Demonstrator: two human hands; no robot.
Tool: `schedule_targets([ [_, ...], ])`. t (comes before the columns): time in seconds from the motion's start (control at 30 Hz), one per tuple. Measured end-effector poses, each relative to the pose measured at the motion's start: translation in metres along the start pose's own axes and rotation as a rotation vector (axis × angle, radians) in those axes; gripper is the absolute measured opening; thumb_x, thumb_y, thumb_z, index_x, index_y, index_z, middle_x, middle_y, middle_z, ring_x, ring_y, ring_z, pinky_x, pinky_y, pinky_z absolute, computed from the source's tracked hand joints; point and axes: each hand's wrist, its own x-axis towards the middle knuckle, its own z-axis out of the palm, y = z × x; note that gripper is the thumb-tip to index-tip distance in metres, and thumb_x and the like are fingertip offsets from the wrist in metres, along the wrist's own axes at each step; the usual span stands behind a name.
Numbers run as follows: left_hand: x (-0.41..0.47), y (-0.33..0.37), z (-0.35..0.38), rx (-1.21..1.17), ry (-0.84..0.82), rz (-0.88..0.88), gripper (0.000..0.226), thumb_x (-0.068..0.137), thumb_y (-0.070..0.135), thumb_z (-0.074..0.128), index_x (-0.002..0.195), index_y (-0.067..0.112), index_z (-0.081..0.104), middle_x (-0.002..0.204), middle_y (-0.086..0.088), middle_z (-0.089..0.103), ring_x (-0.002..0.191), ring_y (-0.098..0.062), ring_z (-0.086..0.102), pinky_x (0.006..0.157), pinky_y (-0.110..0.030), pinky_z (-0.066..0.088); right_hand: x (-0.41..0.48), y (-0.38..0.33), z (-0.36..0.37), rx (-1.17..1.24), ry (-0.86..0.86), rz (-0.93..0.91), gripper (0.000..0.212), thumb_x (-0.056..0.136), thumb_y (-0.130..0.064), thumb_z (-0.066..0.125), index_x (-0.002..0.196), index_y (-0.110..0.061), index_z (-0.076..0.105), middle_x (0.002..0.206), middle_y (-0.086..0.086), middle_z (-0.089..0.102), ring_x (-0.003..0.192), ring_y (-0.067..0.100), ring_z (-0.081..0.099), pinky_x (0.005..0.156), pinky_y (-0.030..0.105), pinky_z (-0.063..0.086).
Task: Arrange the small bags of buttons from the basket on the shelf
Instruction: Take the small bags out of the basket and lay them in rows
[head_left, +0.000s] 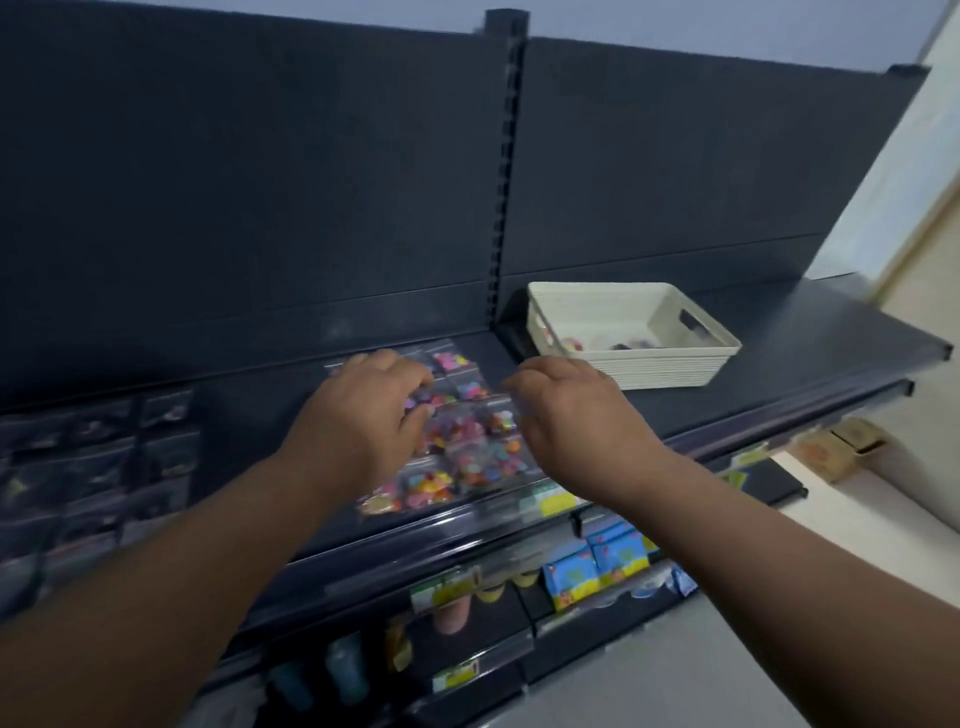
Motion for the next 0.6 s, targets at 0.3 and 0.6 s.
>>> schedule_targets([
  [0.3,0.089,0.044,0.023,0.010,-0.092,0.035,0.039,0.094,0.036,0.048,0.132,0.023,0.047,0.130,0.003,0.049,0.117,-0.017,0.044,0.094,-0.030,0.037,0.022,0.099,-0.012,0.081,0.035,0.157,0.041,0.091,-0.023,0.054,0.132,-0.020,0.053,0.133,0.002,0.052,0.120,0.028,0.048,0.099,0.035,0.039],
  [0.6,0.188,0.073,0.058,-0.155,-0.187,0.090,0.048,0.093,0.038,0.052,0.137,0.023,0.042,0.136,0.004,0.044,0.101,-0.015,0.050,0.090,-0.029,0.041,0.061,0.211,-0.029,0.140,-0.026,0.436,0.046,0.089,-0.029,0.060,0.134,-0.027,0.049,0.136,0.000,0.050,0.118,0.020,0.052,0.094,0.030,0.040],
])
